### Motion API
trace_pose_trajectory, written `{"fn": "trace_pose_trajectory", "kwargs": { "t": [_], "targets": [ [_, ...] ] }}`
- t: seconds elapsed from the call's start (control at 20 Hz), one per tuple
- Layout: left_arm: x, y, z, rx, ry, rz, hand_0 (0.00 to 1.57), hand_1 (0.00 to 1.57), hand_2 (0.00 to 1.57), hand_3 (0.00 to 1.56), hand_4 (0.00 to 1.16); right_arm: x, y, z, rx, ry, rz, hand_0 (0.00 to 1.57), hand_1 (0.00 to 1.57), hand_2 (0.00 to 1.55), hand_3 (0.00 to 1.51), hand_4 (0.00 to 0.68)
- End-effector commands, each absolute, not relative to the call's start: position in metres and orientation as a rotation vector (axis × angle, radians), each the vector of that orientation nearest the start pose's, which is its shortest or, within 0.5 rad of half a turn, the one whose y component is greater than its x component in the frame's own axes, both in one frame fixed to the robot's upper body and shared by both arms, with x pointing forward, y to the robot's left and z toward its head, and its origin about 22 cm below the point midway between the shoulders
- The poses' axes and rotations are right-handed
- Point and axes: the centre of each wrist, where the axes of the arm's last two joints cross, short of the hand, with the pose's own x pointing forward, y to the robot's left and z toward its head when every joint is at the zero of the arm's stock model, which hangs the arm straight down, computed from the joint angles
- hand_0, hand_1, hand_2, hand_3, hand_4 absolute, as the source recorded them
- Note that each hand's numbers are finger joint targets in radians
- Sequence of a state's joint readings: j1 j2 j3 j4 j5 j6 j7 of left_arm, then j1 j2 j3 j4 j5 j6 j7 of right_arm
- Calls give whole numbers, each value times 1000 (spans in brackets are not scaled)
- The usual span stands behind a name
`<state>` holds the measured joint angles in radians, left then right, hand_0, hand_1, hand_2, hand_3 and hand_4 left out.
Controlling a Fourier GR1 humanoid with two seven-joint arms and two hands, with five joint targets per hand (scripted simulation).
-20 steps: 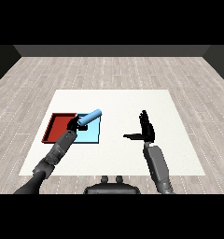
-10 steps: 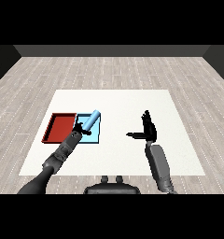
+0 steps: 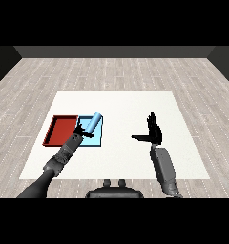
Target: Pick the blue can and put it in the blue box
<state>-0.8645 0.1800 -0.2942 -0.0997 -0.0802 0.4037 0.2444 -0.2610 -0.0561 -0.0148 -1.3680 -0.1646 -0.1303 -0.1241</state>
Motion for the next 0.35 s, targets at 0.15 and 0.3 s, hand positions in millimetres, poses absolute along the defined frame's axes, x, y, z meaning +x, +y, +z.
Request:
{"fn": "trace_pose_trajectory", "kwargs": {
  "t": [0.15,0.3],
  "targets": [
    [402,225,-20,866,-1304,-68,0,0,0,0,0,301,-234,17,3,-1730,-77,0,0,0,0,0],
    [403,214,-6,741,-1565,-6,0,0,0,0,0,305,-214,25,-3,-1754,-11,0,0,0,0,0]
  ]
}}
